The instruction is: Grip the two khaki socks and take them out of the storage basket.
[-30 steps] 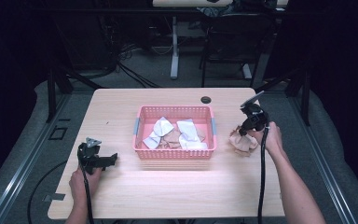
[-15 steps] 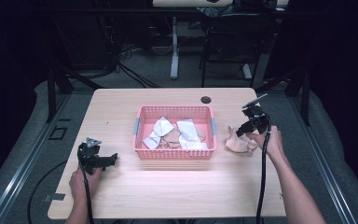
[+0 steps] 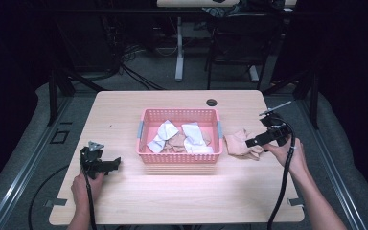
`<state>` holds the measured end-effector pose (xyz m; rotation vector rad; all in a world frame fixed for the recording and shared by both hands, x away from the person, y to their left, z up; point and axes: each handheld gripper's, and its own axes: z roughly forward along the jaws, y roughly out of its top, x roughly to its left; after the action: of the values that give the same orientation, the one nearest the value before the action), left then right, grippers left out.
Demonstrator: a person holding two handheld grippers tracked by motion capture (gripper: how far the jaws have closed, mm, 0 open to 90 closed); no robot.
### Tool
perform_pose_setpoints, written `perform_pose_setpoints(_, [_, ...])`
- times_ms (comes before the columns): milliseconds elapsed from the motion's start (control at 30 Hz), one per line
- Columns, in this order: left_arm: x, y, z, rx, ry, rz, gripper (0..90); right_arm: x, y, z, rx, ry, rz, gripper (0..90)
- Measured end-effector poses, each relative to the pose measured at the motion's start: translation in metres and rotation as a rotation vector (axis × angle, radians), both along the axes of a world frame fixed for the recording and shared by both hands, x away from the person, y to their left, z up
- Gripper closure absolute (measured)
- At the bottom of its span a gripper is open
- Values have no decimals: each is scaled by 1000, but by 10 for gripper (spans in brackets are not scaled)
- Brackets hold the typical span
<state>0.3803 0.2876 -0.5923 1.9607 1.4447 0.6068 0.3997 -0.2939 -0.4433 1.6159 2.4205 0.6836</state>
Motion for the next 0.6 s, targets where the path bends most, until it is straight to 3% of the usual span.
perform_pose_setpoints(200, [0, 0, 0, 0, 0, 0, 12, -28, -13, 1, 19, -29, -10, 42])
perform_pose_setpoints(333, [0, 0, 0, 0, 0, 0, 12, -44, -20, -7, 35, -36, -9, 36])
perform_pose_setpoints(600, [0, 0, 0, 0, 0, 0, 12, -54, -20, -28, 0, 3, 3, 34])
